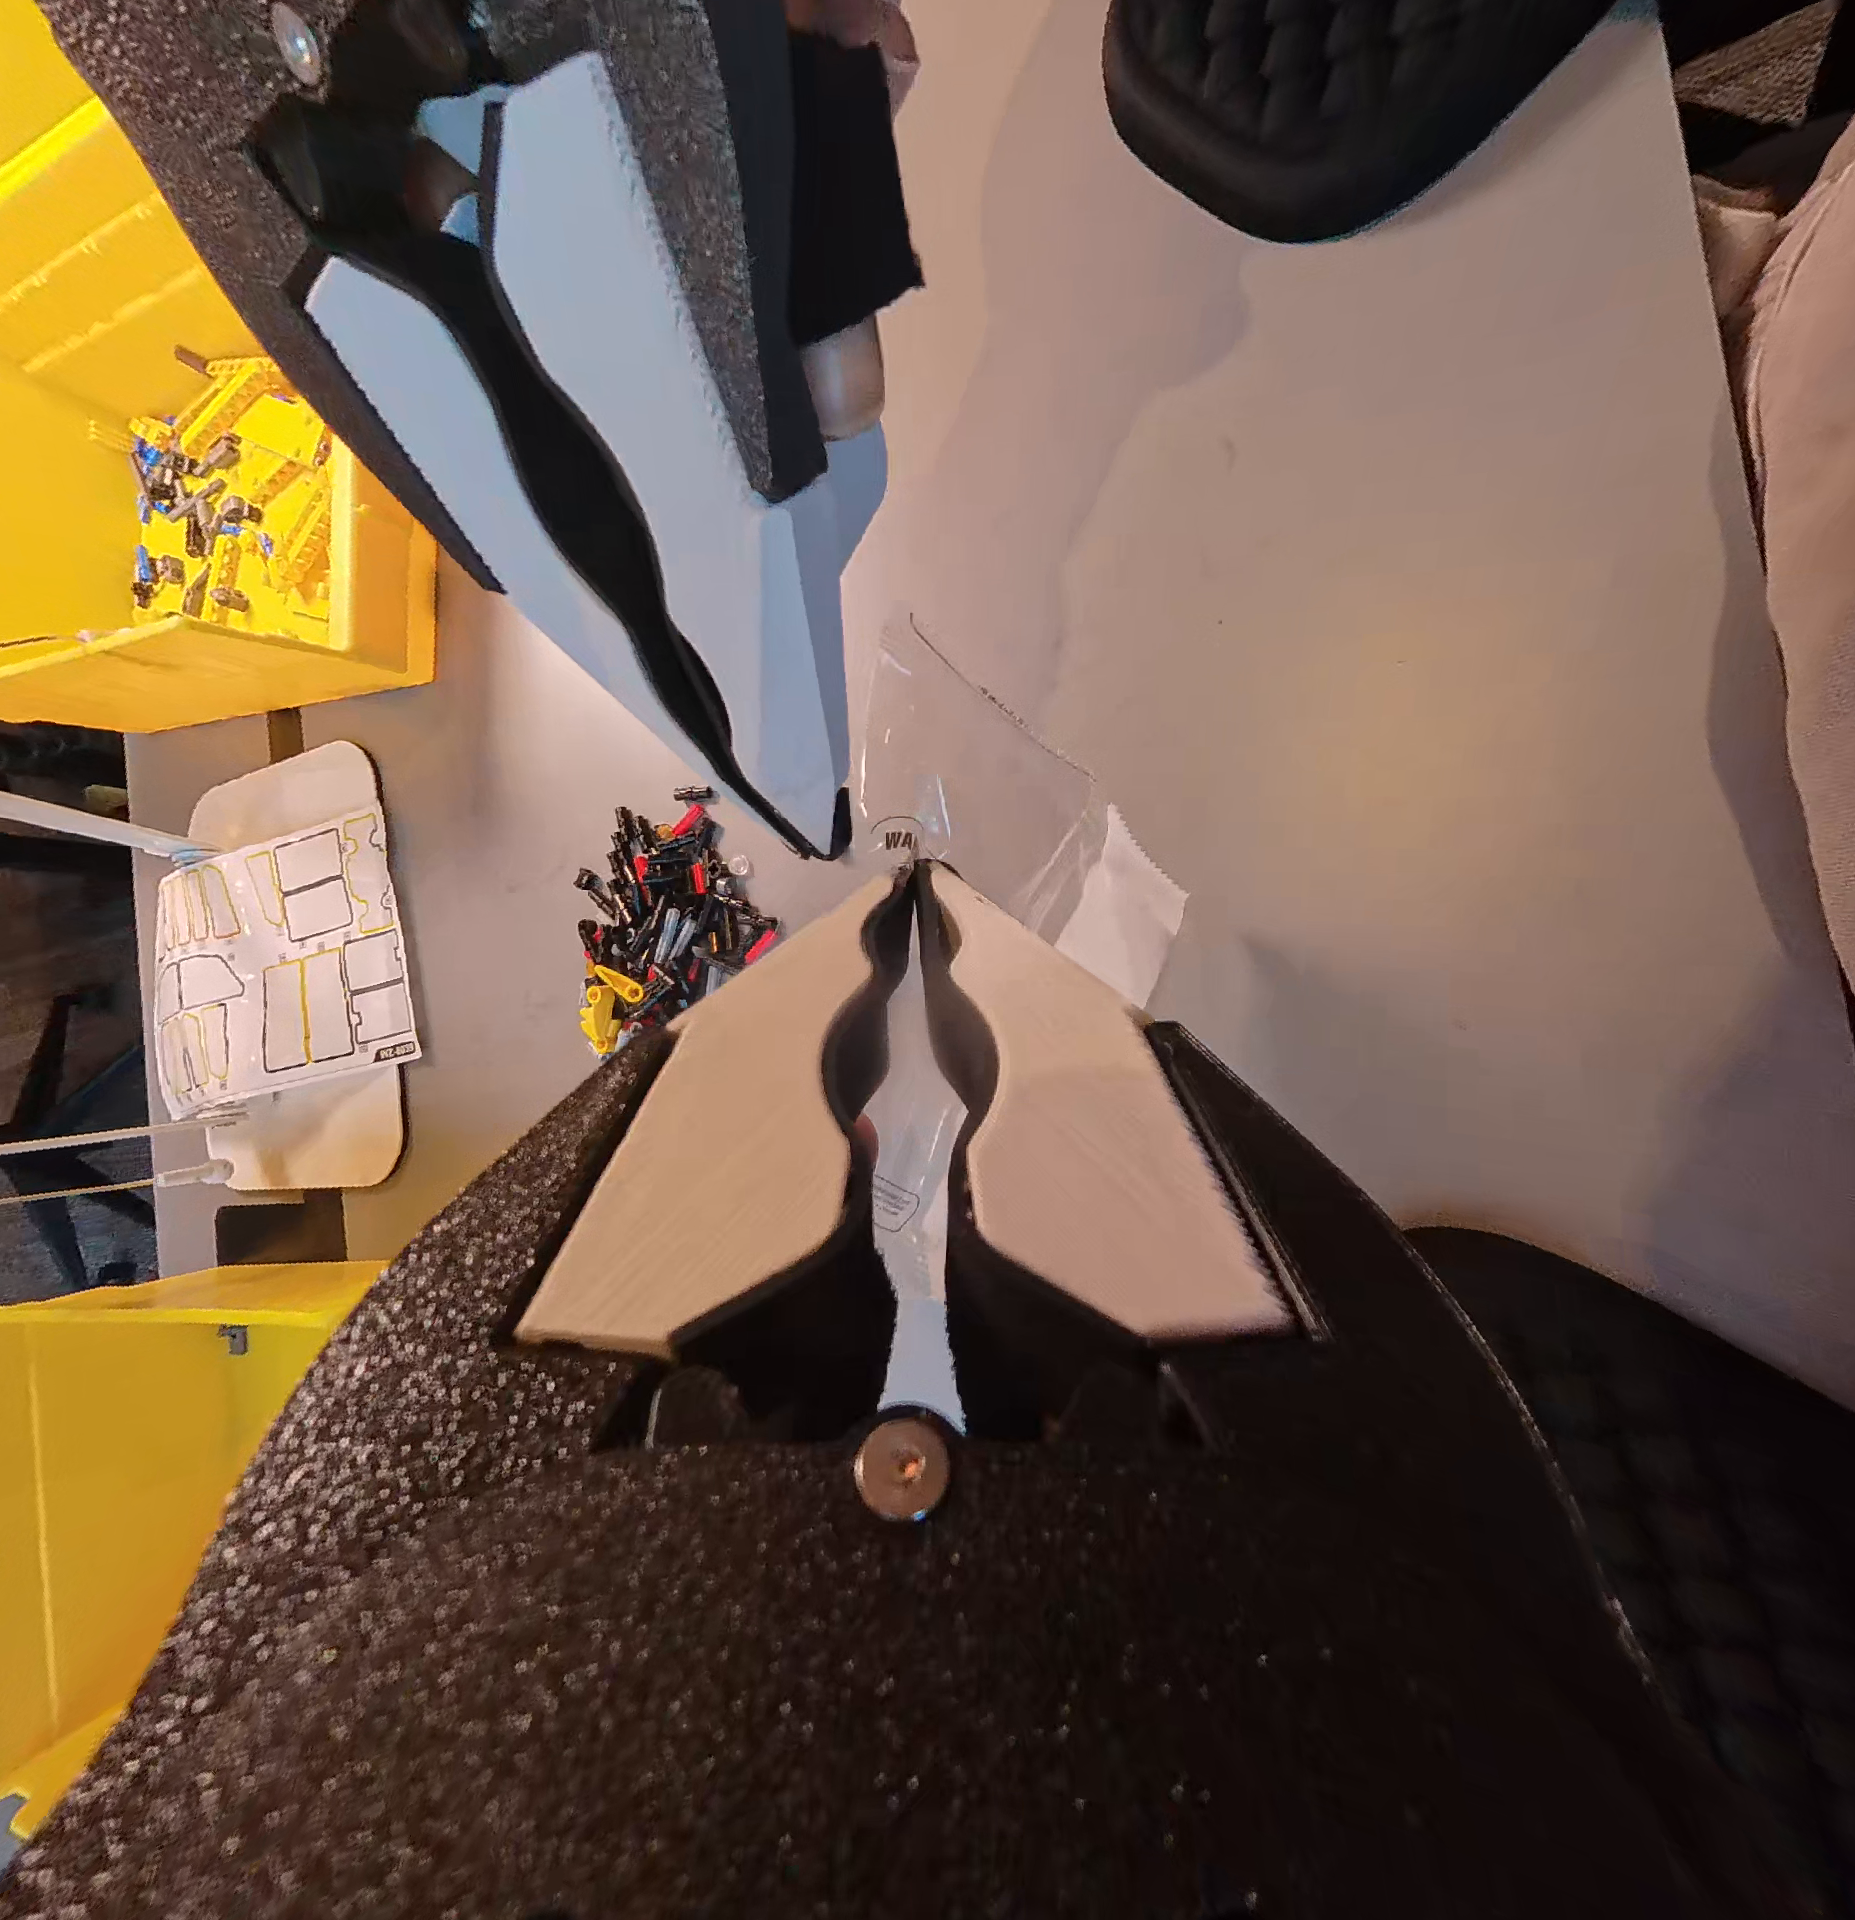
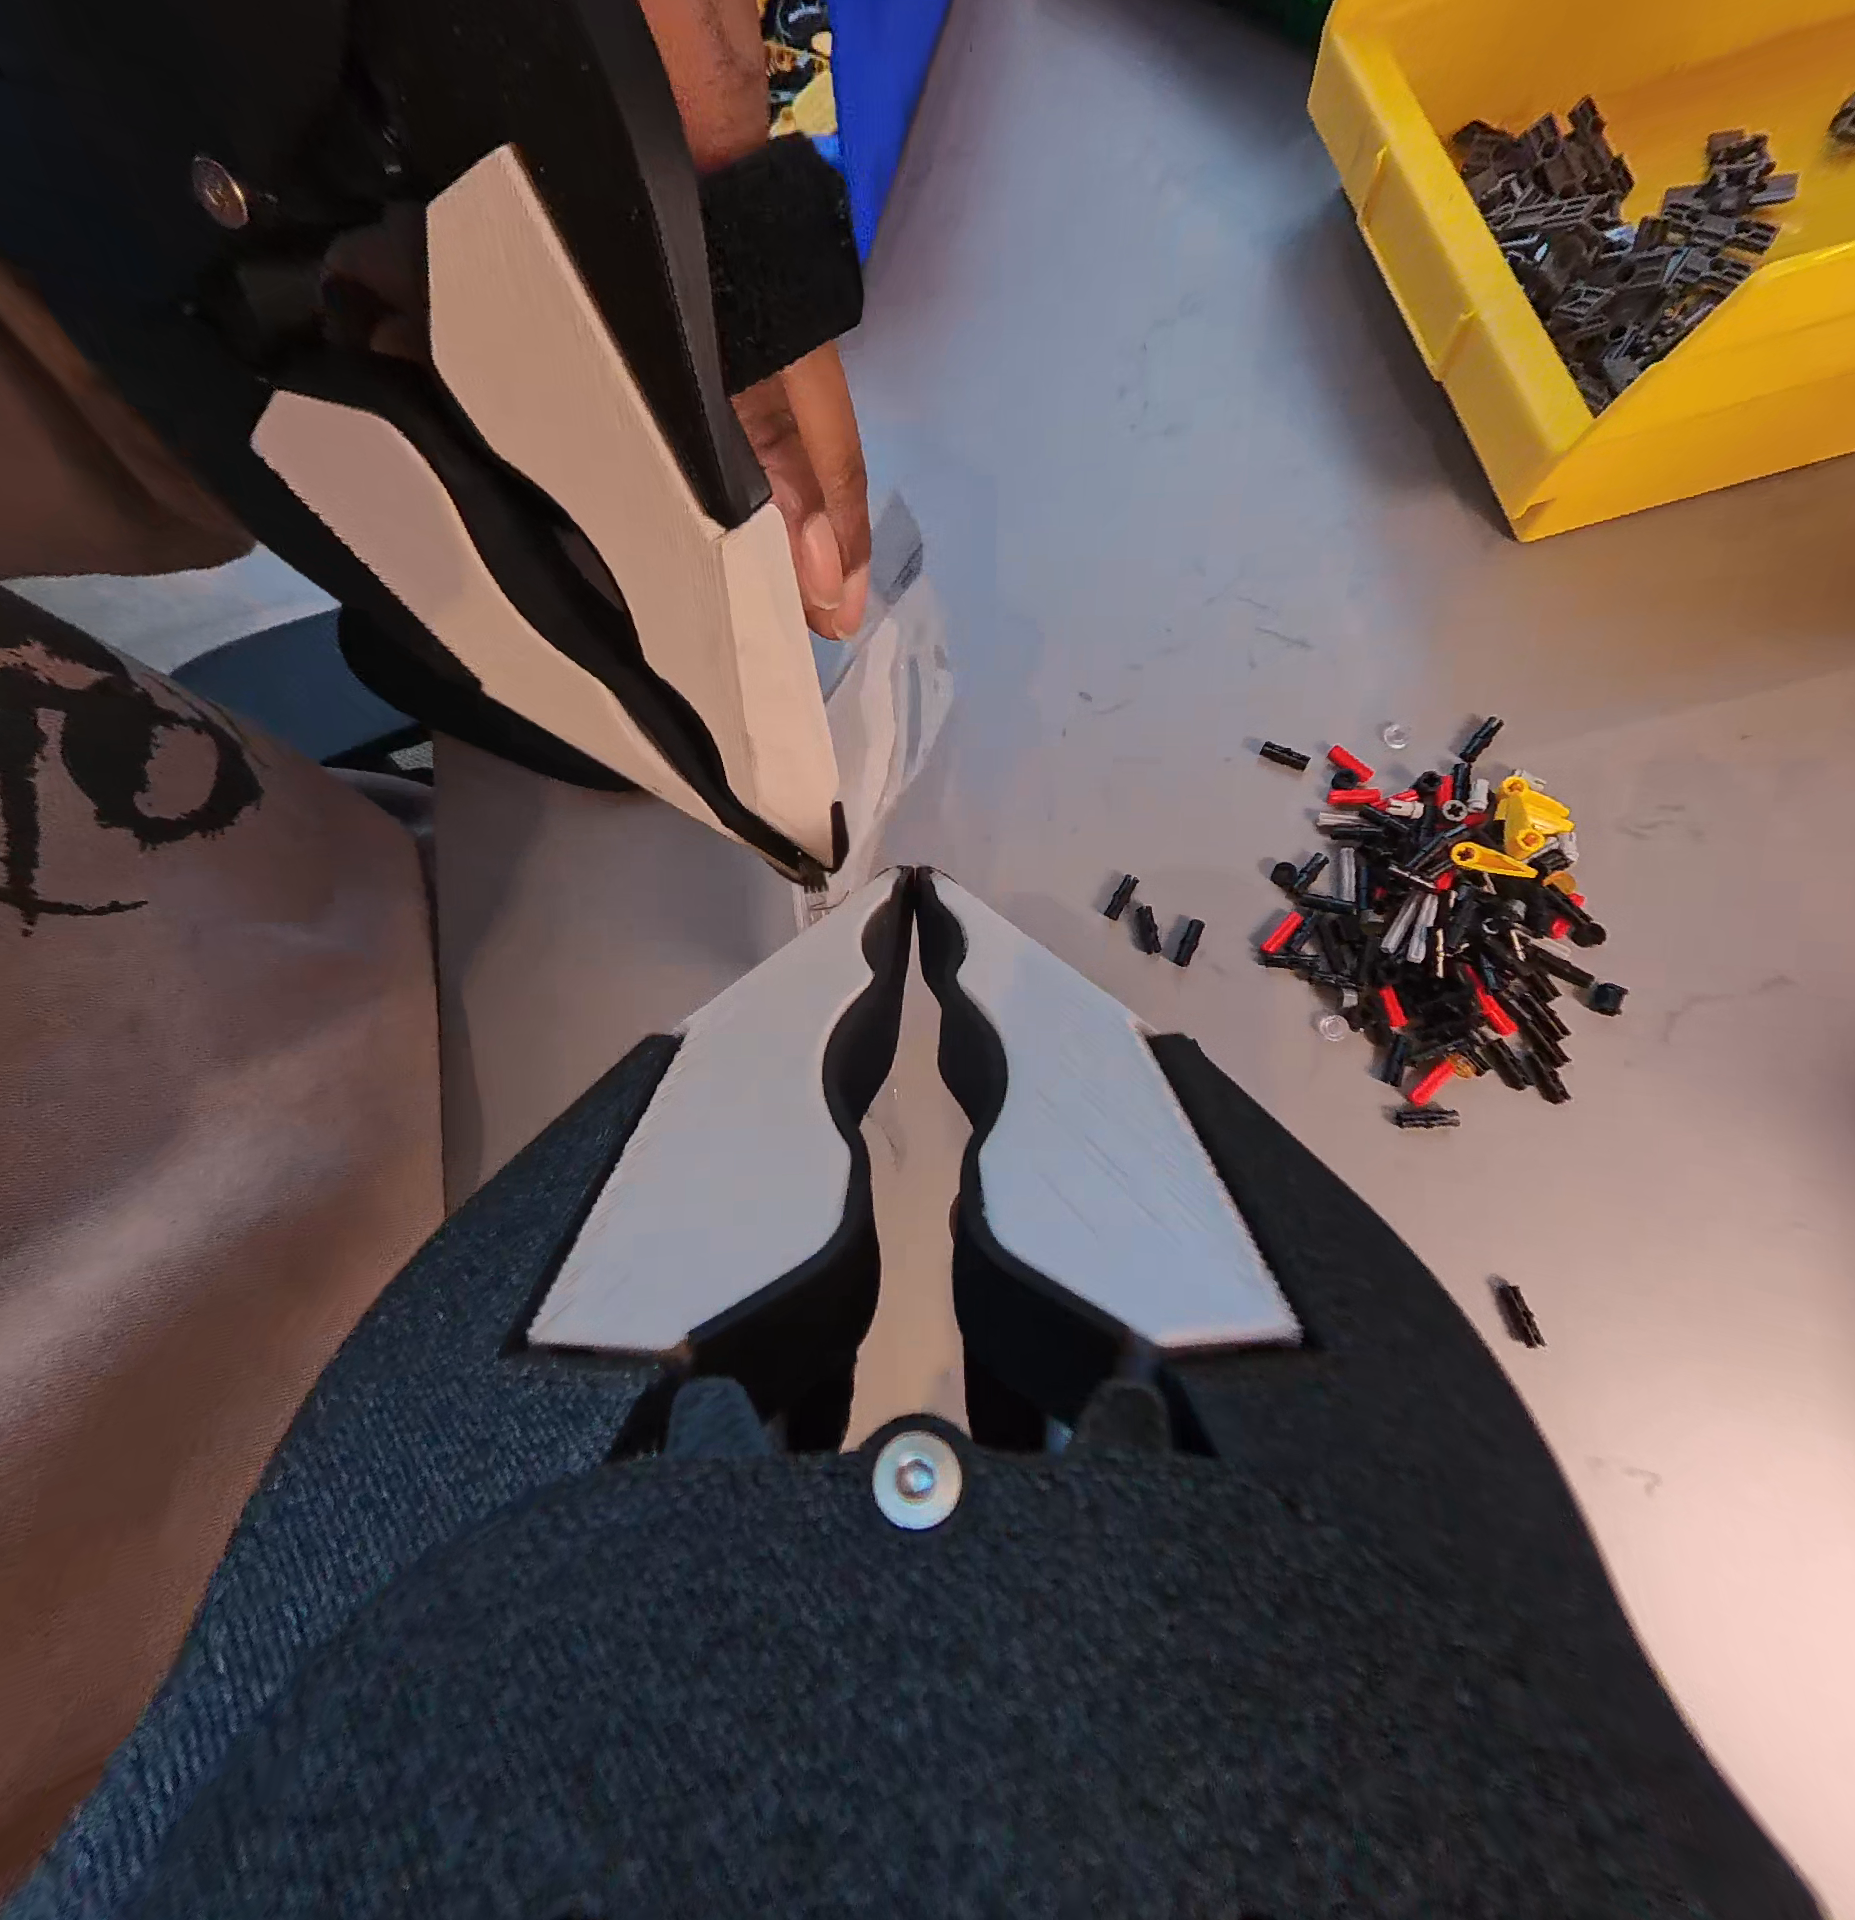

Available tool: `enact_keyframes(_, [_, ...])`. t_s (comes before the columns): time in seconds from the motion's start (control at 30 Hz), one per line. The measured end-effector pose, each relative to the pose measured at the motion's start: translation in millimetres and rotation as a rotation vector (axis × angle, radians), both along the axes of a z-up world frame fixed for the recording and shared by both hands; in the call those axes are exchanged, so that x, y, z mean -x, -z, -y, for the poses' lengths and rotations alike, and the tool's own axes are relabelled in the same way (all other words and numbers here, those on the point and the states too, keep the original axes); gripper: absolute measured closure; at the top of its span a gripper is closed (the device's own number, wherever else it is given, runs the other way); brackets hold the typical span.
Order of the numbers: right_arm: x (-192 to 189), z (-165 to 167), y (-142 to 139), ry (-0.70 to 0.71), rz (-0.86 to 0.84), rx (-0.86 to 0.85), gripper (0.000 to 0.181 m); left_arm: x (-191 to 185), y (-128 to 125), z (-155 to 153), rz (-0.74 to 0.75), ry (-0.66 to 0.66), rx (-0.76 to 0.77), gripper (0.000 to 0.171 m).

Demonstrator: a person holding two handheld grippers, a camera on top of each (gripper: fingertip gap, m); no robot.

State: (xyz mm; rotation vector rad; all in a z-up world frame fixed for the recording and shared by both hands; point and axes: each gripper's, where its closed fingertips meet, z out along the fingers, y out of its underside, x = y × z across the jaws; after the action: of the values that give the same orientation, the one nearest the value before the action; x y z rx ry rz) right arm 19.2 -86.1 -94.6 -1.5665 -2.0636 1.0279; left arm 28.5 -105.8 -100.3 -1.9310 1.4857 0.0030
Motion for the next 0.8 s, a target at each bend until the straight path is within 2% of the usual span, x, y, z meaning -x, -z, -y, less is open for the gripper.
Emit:
enact_keyframes(0.17, [-4.6,-1.1,-0.7,-0.012,0.002,-0.017,0.181,-5.1,2.3,9.1,0.004,0.030,0.011,0.171])
enact_keyframes(0.23, [-4.4,-16.0,2.9,0.021,-0.001,-0.117,0.181,-12.1,2.3,18.9,0.034,0.073,0.037,0.171])
enact_keyframes(0.37, [-9.4,-7.7,-3.0,-0.001,-0.007,-0.007,0.181,-12.2,-2.9,19.9,0.027,0.063,0.000,0.171])
enact_keyframes(0.47, [-9.1,1.8,-18.1,0.000,-0.044,0.098,0.180,-10.1,-2.8,19.0,0.027,0.052,-0.004,0.171])
enact_keyframes(0.53, [-10.7,9.6,-23.0,-0.010,-0.031,0.165,0.159,-8.6,-1.3,17.2,0.016,0.045,-0.006,0.171])
enact_keyframes(0.57, [-11.3,12.3,-22.4,-0.013,-0.020,0.176,0.158,-8.8,-0.9,16.9,0.013,0.045,-0.006,0.171])
enact_keyframes(0.7, [-13.3,22.7,-11.8,-0.019,0.034,0.218,0.159,-10.6,-0.2,15.3,-0.007,0.046,-0.010,0.171])
enact_keyframes(0.8, [-14.9,21.7,-2.3,-0.012,0.070,0.189,0.174,-12.4,-0.3,15.5,-0.016,0.050,-0.007,0.171])
